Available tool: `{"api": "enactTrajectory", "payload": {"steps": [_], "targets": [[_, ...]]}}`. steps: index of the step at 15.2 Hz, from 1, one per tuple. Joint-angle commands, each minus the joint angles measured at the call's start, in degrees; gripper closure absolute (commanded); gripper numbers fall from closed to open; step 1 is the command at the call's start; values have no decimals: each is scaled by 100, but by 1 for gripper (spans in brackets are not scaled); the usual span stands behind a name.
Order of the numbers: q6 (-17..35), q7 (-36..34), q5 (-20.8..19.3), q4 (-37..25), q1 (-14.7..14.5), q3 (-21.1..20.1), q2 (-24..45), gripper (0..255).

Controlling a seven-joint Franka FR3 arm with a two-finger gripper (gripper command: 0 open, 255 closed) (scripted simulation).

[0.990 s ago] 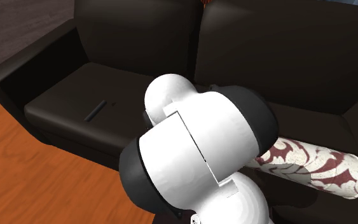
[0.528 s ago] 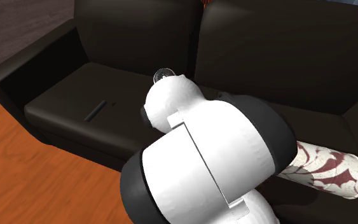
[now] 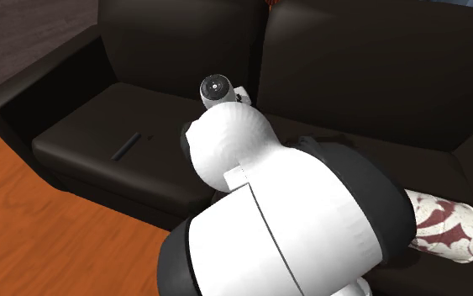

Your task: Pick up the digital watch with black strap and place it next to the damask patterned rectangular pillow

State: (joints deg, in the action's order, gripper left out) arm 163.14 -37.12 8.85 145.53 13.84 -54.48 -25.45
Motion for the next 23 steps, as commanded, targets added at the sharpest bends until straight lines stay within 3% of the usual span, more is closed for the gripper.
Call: {"api": "enactTrajectory", "payload": {"steps": [1,11,23], "targets": [[-166,102,61,-67,-133,180,-72,255],[-1008,397,233,-525,-503,748,-411,255],[-1966,605,269,-1220,-646,1177,-653,255]]}}
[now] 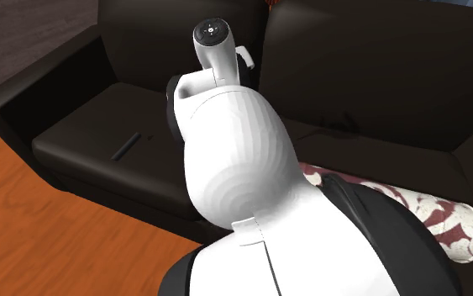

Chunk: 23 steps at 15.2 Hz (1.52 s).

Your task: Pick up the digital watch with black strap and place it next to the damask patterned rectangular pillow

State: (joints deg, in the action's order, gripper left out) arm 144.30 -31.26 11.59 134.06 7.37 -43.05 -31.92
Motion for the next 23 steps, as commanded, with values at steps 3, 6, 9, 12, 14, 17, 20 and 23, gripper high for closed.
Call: {"api": "enactTrajectory", "payload": {"steps": [3,6,9,12,14,17,20,23], "targets": [[-314,55,-15,-270,-6,113,-35,255],[-542,85,-29,-477,-3,185,-54,255],[-767,111,-48,-693,6,248,-60,255],[-990,131,-71,-919,21,303,-54,255],[-1138,143,-88,-1075,35,335,-44,255],[-1147,463,-21,-980,-27,665,-93,255],[-1087,933,68,-793,-92,1117,-139,255],[-1042,1395,134,-665,-124,1549,-142,255]]}}
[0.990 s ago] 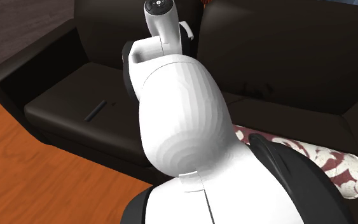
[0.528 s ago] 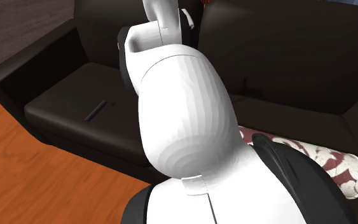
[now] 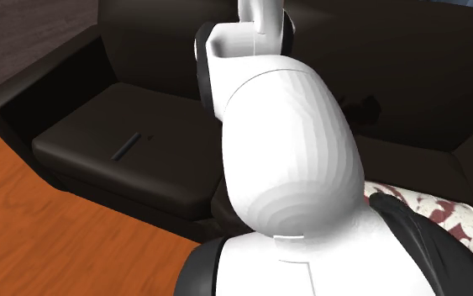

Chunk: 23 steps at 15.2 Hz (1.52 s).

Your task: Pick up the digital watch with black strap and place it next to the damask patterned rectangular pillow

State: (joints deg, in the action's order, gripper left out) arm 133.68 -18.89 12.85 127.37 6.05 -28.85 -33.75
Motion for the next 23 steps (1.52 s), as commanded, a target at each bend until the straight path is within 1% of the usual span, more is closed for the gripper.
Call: {"api": "enactTrajectory", "payload": {"steps": [1,6,10,16,21,22,23], "targets": [[32,312,26,34,5,268,50,255],[66,1074,109,83,31,936,164,255],[61,1673,169,3,82,1441,345,255],[-11,2551,282,-317,174,2161,759,255],[-145,3263,428,-768,259,2719,1227,255],[-168,3353,452,-838,270,2789,1295,255],[-95,3376,469,-757,265,2787,1290,255]]}}
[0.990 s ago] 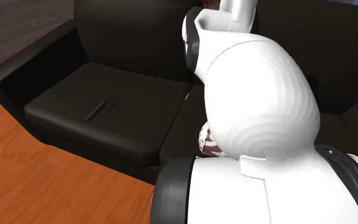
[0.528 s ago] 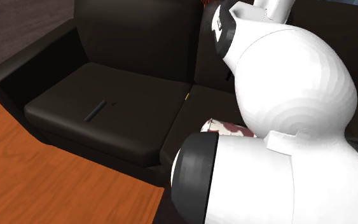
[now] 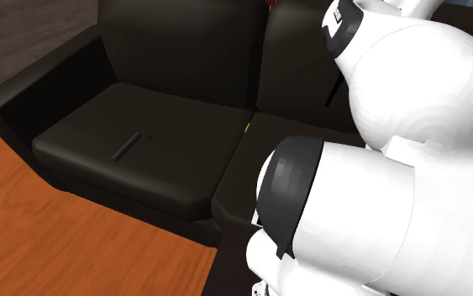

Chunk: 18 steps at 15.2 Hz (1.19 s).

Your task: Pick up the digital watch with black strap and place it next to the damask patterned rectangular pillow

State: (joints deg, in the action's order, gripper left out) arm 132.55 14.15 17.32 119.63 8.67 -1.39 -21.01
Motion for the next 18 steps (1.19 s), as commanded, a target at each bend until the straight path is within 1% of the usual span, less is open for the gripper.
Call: {"api": "enactTrajectory", "payload": {"steps": [1,18], "targets": [[92,95,39,95,-4,42,12,255],[1353,576,431,1265,-173,83,134,255]]}}
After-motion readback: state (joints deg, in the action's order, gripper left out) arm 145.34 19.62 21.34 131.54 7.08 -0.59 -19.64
